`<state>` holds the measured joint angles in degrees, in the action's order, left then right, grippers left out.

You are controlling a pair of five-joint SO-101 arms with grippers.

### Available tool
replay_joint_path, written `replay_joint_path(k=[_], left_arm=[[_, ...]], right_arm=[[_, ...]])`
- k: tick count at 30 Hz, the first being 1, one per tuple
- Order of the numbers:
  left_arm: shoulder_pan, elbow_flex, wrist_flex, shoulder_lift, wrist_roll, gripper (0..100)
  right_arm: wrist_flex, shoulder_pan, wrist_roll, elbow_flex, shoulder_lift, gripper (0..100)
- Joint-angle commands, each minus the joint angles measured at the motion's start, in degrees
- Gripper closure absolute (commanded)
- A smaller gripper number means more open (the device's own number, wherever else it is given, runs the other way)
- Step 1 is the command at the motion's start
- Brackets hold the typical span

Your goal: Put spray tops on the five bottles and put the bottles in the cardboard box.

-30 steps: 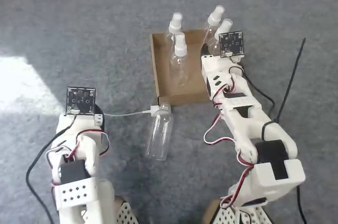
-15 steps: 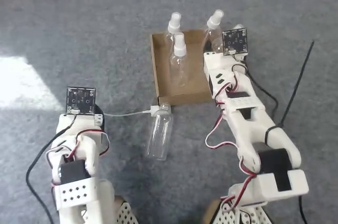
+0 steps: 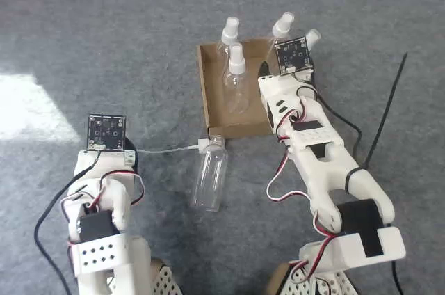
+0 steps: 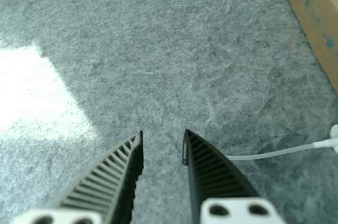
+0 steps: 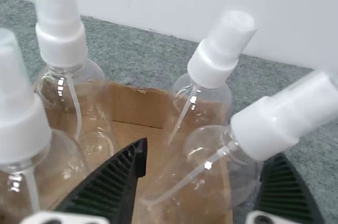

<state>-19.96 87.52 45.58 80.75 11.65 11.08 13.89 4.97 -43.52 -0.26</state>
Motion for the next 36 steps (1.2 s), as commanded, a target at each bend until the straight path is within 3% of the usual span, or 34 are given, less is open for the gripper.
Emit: replay_joint_path(k=[1, 5, 22, 28, 36], left_arm=[[0.00, -0.22, -2.55, 0.00, 0.35, 89], [0.00, 0.66, -4.40, 0.00, 0.35, 89], [0.00, 0.66, -4.22, 0.00, 0.26, 89], [0.00, 0.66, -4.13, -0.26, 0.26, 89], [-0.44, -2.42, -0.70, -0.53, 0.44, 89]], right_arm=[[-0.22, 0.22, 0.97, 2.64, -4.62, 71.2], [-2.51, 0.22, 0.97, 3.08, -6.99, 71.2], [-34.24, 1.01, 0.88, 18.20, -22.73, 71.2], [-49.89, 7.78, 0.62, 18.29, -30.29, 71.2], [-68.44, 25.27, -0.62, 16.53, -32.75, 71.2]])
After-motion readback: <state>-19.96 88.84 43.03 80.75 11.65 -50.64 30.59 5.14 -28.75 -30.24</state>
